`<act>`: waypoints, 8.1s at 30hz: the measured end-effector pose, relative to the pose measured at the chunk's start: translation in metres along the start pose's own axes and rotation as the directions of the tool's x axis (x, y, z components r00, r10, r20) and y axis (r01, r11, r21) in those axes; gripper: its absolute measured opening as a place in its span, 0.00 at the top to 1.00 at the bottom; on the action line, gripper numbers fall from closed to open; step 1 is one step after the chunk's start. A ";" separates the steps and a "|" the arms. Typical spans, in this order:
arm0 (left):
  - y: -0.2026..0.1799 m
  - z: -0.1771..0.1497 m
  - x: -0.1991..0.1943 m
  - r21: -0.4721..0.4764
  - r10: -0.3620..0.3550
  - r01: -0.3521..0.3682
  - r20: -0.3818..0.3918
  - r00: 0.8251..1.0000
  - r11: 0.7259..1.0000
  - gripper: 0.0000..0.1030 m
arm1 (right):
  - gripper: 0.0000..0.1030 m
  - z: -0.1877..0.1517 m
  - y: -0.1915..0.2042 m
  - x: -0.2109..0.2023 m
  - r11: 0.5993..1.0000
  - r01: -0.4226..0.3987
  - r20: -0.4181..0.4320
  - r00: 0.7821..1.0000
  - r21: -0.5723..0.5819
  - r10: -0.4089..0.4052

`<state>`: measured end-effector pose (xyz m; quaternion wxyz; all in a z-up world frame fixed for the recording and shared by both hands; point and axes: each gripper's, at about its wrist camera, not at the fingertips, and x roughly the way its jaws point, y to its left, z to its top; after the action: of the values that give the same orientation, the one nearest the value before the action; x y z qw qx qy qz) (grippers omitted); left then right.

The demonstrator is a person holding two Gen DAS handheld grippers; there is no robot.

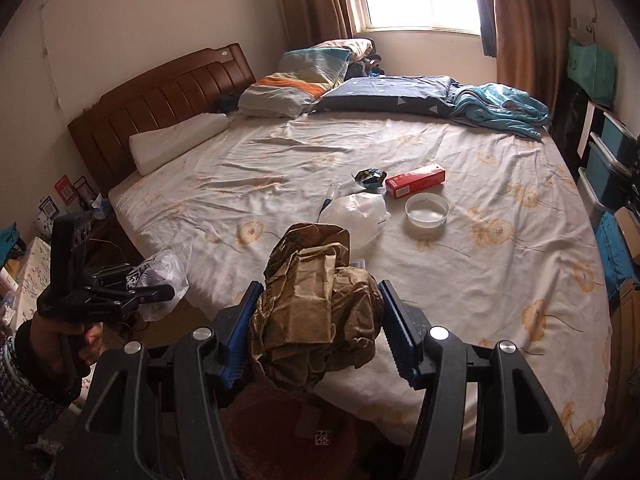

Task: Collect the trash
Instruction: 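Carry the bag and brown paper over the red bin while both tools open to drop them, then grasp the blue-and-white medicine box with the left tool while the right tool grasps the clear round lid, then carry the medicine box and lid over the red bin while both tools open to drop them, then grasp the clear plastic bottle with blue cap with the left tool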

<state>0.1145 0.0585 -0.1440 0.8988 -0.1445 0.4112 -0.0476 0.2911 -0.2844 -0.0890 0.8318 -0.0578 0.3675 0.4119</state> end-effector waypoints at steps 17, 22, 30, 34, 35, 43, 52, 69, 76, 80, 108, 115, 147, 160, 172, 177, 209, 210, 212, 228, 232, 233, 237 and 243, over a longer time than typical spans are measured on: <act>0.009 -0.134 0.082 -0.097 -0.034 0.004 -0.312 0.949 0.995 0.45 | 0.44 -0.125 0.045 0.078 0.996 -0.069 -0.308 0.950 -0.064 0.046; 0.009 -0.162 0.111 -0.092 -0.024 -0.014 -0.397 0.918 0.996 0.45 | 0.44 -0.157 0.046 0.104 0.994 -0.082 -0.399 0.916 -0.070 0.048; 0.012 -0.201 0.157 -0.092 -0.023 -0.027 -0.507 0.862 0.995 0.45 | 0.45 -0.209 0.037 0.150 0.994 -0.088 -0.543 0.839 -0.064 0.040; 0.015 -0.215 0.176 -0.074 -0.004 -0.045 -0.552 0.834 0.996 0.45 | 0.45 -0.228 0.035 0.167 0.994 -0.091 -0.591 0.806 -0.064 0.036; 0.014 -0.218 0.182 -0.064 0.006 -0.052 -0.564 0.826 0.997 0.45 | 0.45 -0.232 0.035 0.171 0.994 -0.092 -0.601 0.799 -0.063 0.036; 0.027 -0.242 0.206 -0.082 -0.005 -0.060 -0.630 0.777 0.995 0.45 | 0.45 -0.253 0.036 0.196 0.993 -0.097 -0.658 0.752 -0.059 0.034; 0.017 -0.239 0.203 -0.030 0.013 -0.038 -0.601 0.799 0.999 0.06 | 0.05 -0.261 0.026 0.209 0.990 -0.137 -0.685 0.723 -0.012 0.092; -0.019 -0.158 0.142 -0.007 0.043 -0.050 -0.394 0.918 0.999 0.06 | 0.05 -0.159 -0.016 0.119 0.998 -0.039 -0.409 0.911 0.057 0.059; -0.061 -0.090 0.129 0.008 0.019 -0.017 -0.299 0.954 1.000 0.06 | 0.05 -0.091 -0.060 0.085 0.996 0.046 -0.278 0.960 0.081 -0.022; -0.078 -0.056 0.136 -0.008 0.032 -0.036 -0.260 0.965 0.999 0.06 | 0.05 -0.055 -0.092 0.080 0.989 0.088 -0.229 0.972 0.118 -0.059; -0.083 0.062 0.266 -0.096 0.275 -0.297 -0.189 0.943 0.950 0.16 | 0.05 0.055 -0.198 0.141 0.953 0.230 -0.130 0.970 0.199 -0.207; -0.076 0.053 0.240 -0.062 0.219 -0.231 -0.157 0.963 0.971 0.19 | 0.05 0.095 -0.208 0.209 0.948 0.243 -0.158 0.964 0.206 -0.213; -0.033 -0.017 0.038 -0.064 0.140 -0.140 -0.007 0.990 0.988 0.20 | 0.98 0.122 -0.173 0.147 0.973 0.140 -0.062 0.990 0.185 -0.130; -0.035 -0.087 0.014 -0.019 0.127 -0.130 -0.101 0.987 0.991 0.20 | 0.98 0.008 -0.045 0.030 0.999 -0.025 -0.058 0.998 0.042 0.028; -0.022 -0.148 0.050 -0.019 0.111 -0.121 -0.280 0.954 0.992 0.20 | 0.98 -0.103 0.010 0.050 0.997 -0.081 -0.266 0.961 -0.019 0.073; -0.018 -0.163 0.070 -0.002 0.107 -0.114 -0.341 0.934 0.993 0.20 | 0.98 -0.146 0.025 0.077 0.994 -0.088 -0.368 0.928 -0.065 0.059; -0.005 -0.188 0.133 -0.016 0.067 -0.082 -0.428 0.901 0.997 0.06 | 0.05 -0.198 0.006 0.141 0.993 -0.089 -0.476 0.879 -0.076 0.042; -0.006 -0.186 0.132 -0.017 0.063 -0.078 -0.425 0.903 0.997 0.06 | 0.05 -0.193 0.005 0.138 0.994 -0.084 -0.463 0.885 -0.072 0.041; -0.008 -0.183 0.130 -0.018 0.064 -0.079 -0.415 0.908 0.997 0.06 | 0.05 -0.181 0.004 0.135 0.995 -0.081 -0.441 0.896 -0.057 0.048; 0.014 -0.073 0.100 -0.018 0.128 -0.136 -0.237 0.963 0.991 0.06 | 0.05 -0.078 -0.062 0.118 0.992 0.038 -0.282 0.960 0.121 -0.003; 0.018 -0.023 0.103 -0.001 0.154 -0.157 -0.187 0.970 0.988 0.06 | 0.05 -0.050 -0.087 0.124 0.980 0.086 -0.257 0.966 0.181 -0.037; 0.019 -0.011 0.107 -0.004 0.154 -0.157 -0.180 0.971 0.988 0.06 | 0.05 -0.042 -0.091 0.127 0.977 0.108 -0.251 0.966 0.185 -0.060; 0.034 0.042 0.124 -0.043 0.172 -0.181 -0.171 0.970 0.982 0.06 | 0.05 -0.018 -0.111 0.138 0.963 0.154 -0.227 0.968 0.222 -0.102; 0.047 0.110 0.164 -0.058 0.193 -0.202 -0.133 0.972 0.978 0.06 | 0.05 0.022 -0.146 0.165 0.929 0.192 -0.212 0.969 0.316 -0.128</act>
<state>0.3040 0.0939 -0.2086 0.8653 -0.1316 0.4813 0.0479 0.4740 -0.2648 -0.2120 0.8221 0.0154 0.5027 0.2667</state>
